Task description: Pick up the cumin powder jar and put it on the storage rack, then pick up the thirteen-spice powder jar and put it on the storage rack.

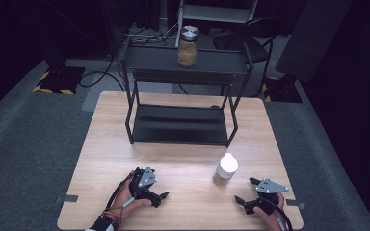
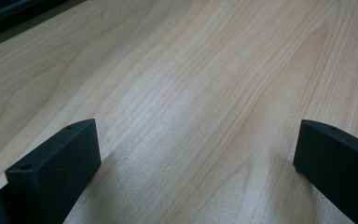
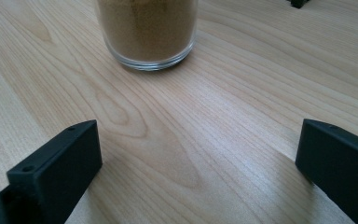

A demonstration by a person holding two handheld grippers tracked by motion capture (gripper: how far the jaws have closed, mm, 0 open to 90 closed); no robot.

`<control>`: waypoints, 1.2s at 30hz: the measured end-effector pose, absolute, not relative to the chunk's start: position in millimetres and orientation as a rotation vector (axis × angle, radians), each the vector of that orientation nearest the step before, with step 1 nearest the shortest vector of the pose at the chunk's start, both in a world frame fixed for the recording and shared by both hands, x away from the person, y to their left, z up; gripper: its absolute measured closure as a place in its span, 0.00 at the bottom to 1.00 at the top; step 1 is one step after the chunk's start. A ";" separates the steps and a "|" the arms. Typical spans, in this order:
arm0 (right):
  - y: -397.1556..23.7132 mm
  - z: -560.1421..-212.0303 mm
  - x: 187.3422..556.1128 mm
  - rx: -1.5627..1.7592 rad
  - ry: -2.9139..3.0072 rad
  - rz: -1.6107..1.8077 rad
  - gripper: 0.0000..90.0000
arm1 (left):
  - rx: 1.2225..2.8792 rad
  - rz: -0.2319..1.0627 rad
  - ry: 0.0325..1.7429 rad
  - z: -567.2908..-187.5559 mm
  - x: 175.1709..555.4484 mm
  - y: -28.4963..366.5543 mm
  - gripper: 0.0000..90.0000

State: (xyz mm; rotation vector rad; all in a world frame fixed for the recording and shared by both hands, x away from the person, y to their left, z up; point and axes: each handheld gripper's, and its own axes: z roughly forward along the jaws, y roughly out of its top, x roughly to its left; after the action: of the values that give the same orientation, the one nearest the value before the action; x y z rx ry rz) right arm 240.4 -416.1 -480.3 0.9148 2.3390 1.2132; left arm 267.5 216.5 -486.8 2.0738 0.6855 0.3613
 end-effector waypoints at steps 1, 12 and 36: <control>-416.0 -480.4 240.3 0.915 2.339 1.213 0.00 | 2.070 0.364 0.684 -487.6 266.8 217.2 0.00; -416.1 -480.4 240.4 0.914 2.339 1.213 0.00 | 2.070 0.367 0.687 -487.6 266.5 216.9 0.00; -416.1 -480.4 240.6 0.915 2.340 1.214 0.00 | 2.067 0.372 0.697 -487.6 265.4 216.7 0.00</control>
State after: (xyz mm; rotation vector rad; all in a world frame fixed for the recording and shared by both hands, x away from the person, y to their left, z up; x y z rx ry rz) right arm 240.6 -416.1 -480.4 0.9145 2.3400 1.2141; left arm 265.4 216.7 -487.6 2.0670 0.6970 0.3720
